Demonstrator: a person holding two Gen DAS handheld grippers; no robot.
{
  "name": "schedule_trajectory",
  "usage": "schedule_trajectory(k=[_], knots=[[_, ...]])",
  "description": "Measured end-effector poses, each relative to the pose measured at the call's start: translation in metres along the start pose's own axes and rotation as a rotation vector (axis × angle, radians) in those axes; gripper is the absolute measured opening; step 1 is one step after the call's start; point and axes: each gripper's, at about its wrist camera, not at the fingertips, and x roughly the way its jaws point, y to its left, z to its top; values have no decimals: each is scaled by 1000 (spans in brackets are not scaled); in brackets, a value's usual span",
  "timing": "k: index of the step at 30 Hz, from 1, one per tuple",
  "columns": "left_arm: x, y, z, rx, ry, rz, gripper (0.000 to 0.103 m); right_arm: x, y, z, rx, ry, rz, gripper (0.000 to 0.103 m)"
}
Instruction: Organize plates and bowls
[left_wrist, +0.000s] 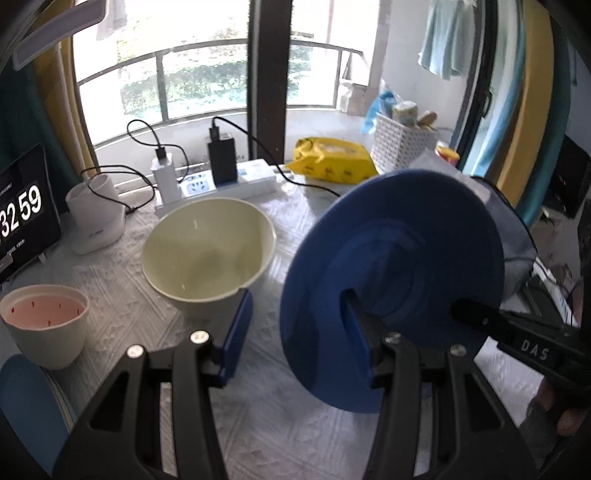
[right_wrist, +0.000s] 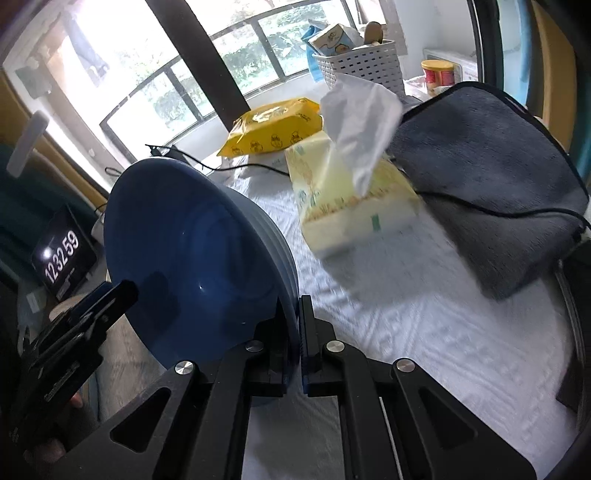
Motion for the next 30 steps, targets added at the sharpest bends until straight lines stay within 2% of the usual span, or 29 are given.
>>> schedule_trajectory(k=[6,8,12,17,30], knots=[[-1,-10,-11,68,-2,8,49,-6,-5,-9,16,10,10,5],[-1,-12,-15,86,8,6,43,-7,-3,-11,13,9,11,5],[1,-16,-24,119,30,10,39,-9,0,-17,18,3,19,5],[-3,-12,-28,109,31,8,26,-14,-1,-24,30,3,18,5],[-33,-8,-43,106,18,-21,23,-33,5,-41,40,-27,18,10]])
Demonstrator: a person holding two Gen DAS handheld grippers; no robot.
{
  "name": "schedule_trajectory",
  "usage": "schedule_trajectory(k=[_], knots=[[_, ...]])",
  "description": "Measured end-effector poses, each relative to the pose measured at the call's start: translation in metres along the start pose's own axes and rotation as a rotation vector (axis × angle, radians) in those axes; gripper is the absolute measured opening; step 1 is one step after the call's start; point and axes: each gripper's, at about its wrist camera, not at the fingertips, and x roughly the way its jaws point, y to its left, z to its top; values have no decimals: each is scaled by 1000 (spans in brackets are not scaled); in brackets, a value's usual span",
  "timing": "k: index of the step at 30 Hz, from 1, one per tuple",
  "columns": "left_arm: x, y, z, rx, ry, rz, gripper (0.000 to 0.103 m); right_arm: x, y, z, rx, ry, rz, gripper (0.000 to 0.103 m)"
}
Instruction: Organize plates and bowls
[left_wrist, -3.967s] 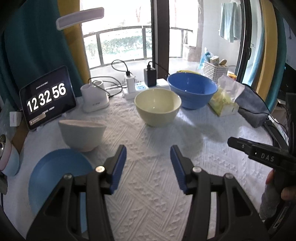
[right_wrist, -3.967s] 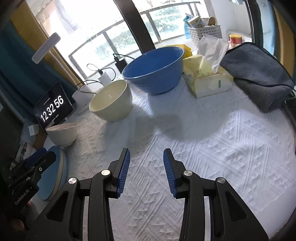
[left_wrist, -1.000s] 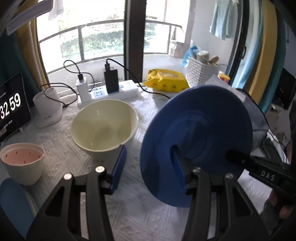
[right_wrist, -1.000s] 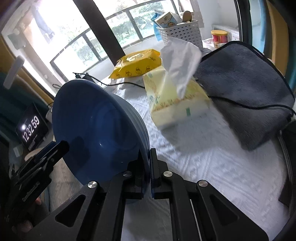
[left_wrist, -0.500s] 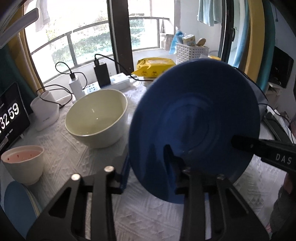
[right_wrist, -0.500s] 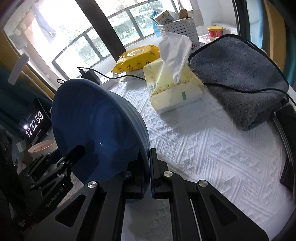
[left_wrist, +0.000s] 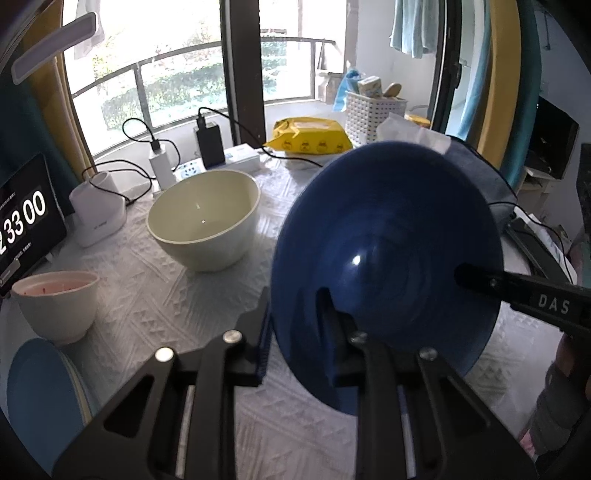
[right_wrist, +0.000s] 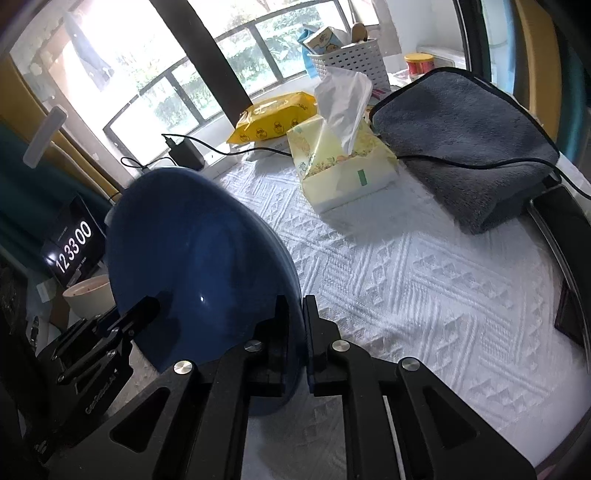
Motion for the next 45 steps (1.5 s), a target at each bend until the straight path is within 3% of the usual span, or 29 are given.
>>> schedule_trajectory(k=[8,13,31,45], knots=[[-17,14,-12,-33,-6,-23,23,-7,17,-11,-22,-7,-1,15],[-30,28,-19,-56,-6,-38,23,-8,35,-16,-42,2,0,23],[-65,100,-48,-163,-35,-26,23,9,110,-43,-161,45,15,24],[-74,123,-69,-197,-19,-19,23,16,145,-56,-226,74,7,27]])
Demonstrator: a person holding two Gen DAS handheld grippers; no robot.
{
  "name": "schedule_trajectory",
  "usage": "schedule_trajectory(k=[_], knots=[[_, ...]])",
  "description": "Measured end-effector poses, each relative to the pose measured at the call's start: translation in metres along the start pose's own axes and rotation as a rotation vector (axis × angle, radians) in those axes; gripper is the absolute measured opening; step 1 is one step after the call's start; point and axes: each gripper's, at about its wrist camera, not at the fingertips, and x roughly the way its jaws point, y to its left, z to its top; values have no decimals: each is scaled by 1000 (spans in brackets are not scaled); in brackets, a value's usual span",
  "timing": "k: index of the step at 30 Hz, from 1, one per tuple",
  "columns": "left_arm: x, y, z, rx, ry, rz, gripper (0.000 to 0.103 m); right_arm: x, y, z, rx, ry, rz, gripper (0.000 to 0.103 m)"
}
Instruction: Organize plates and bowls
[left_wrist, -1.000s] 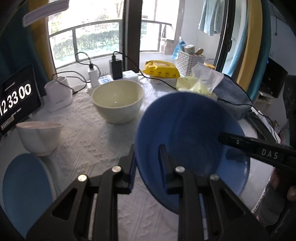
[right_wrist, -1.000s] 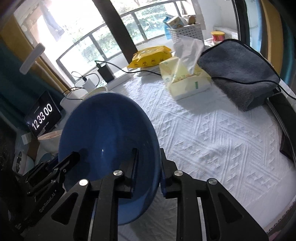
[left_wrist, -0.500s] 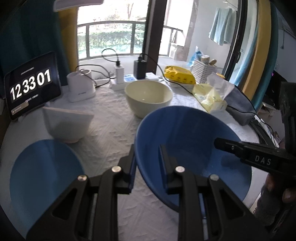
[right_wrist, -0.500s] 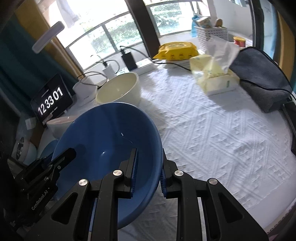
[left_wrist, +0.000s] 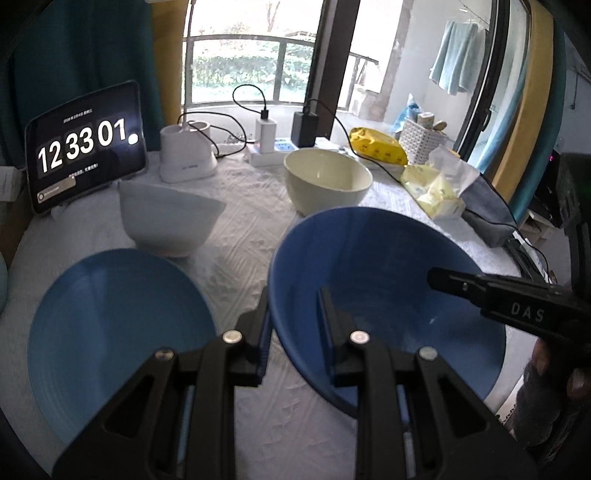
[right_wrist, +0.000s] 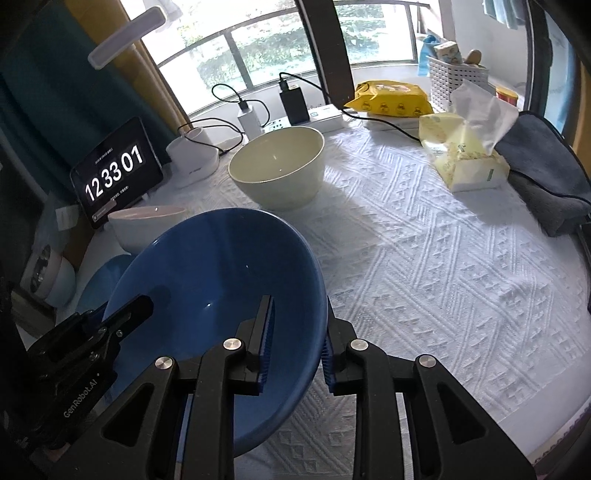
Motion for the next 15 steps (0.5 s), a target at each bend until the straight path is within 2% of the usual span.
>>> schedule_trajectory(k=[15], knots=[[12,6,-6,-5,39,10,25,19,10,-5,-17,34,-8,35]])
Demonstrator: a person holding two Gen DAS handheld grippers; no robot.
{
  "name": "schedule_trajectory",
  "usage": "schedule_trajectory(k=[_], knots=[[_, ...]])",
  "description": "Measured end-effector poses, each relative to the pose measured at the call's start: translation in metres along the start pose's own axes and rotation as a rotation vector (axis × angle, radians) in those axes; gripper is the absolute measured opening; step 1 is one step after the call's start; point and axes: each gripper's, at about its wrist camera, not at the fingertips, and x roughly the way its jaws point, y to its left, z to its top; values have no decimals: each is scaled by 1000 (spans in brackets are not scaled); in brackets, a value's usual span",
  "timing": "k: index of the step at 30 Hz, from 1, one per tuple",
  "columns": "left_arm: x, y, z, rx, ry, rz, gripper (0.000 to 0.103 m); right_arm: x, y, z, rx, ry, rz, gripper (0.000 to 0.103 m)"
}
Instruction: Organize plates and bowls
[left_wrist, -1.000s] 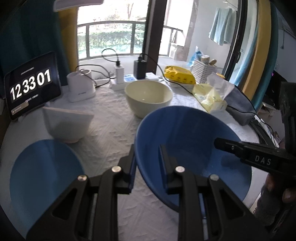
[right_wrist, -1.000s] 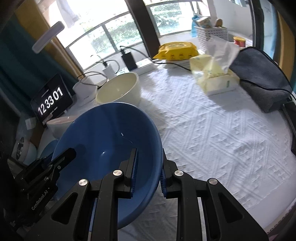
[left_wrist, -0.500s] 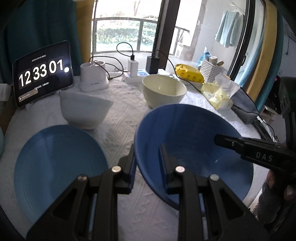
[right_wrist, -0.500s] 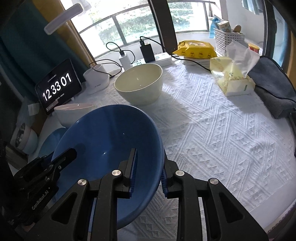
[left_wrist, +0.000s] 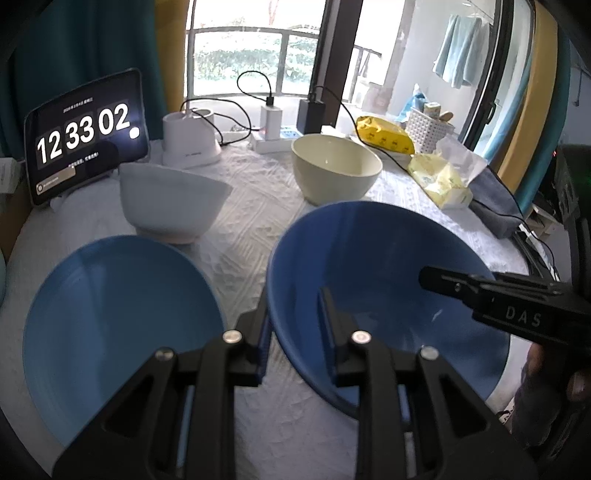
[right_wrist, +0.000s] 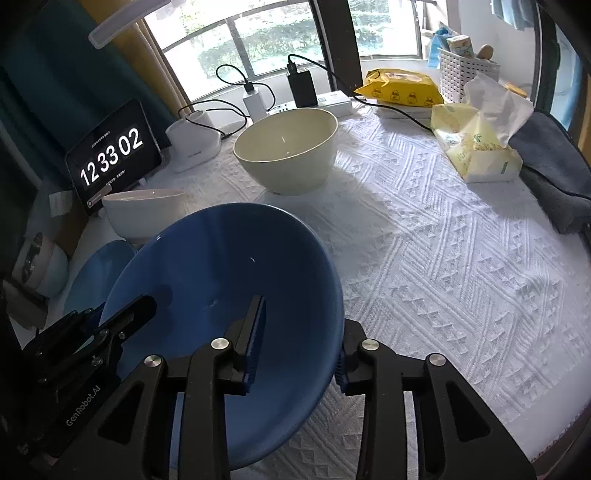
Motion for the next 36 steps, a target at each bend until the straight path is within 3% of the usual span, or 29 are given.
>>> schedule_trajectory(k=[6,20,36], knots=[[-3,8,4,-19,11,17,27,-1,-4,3,-3,-4,3,35],[-32,26,19,-52,-78,40,34,-26,-17,23,33,-87,-15,35],[-45,68,33,-96,-122,84,35,-23,35,52,-37,-101,30,35]])
